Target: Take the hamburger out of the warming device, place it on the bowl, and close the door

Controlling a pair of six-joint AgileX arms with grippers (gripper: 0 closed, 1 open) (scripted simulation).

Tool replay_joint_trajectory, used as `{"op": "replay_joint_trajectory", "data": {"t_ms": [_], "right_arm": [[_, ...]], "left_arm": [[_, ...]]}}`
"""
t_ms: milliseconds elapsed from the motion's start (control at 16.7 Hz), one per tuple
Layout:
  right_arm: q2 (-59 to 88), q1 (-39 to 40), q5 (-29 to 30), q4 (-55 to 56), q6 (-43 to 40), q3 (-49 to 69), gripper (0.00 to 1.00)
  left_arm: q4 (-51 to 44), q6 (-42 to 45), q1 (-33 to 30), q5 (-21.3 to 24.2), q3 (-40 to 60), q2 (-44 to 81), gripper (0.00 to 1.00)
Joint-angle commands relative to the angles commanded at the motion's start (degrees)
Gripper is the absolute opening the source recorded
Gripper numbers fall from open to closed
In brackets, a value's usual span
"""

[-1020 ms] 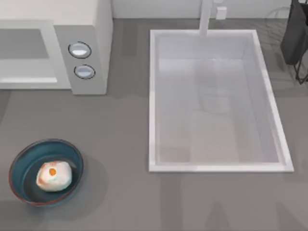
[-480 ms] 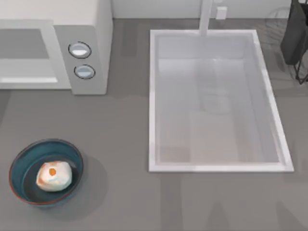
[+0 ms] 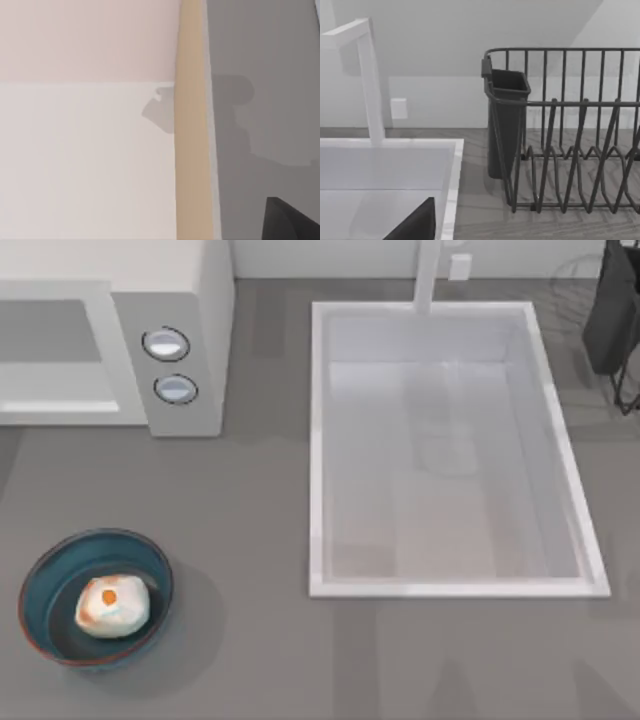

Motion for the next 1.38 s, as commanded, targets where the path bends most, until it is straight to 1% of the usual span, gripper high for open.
{"op": "replay_joint_trajectory", "data": {"t_ms": [240,360,480,720,900,1200,1380], "right_arm": [[0.0,0.0,0.0,0.0,0.0,0.0,1.0],[0.0,0.0,0.0,0.0,0.0,0.0,1.0],[0.0,0.0,0.0,0.0,0.0,0.0,1.0],[0.0,0.0,0.0,0.0,0.0,0.0,1.0],[0.0,0.0,0.0,0.0,0.0,0.0,1.0],[0.0,0.0,0.0,0.0,0.0,0.0,1.0],[0.0,0.0,0.0,0.0,0.0,0.0,1.0]], "left_arm": [[11.9,0.2,0.2,0.1,-7.3,3.4,0.0],[15.9,0.2,0.3,0.2,-10.3,4.8,0.0],[17.5,0.3,0.4,0.3,-11.7,5.6,0.0],[17.4,0.1,0.0,0.2,-11.8,5.2,0.0],[19.6,-2.1,-2.1,-0.8,-15.8,1.4,0.0],[25.9,-8.4,-7.7,-3.6,-30.1,-9.0,0.0],[28.0,-10.6,-9.7,-4.5,-33.7,-12.4,0.0]]}}
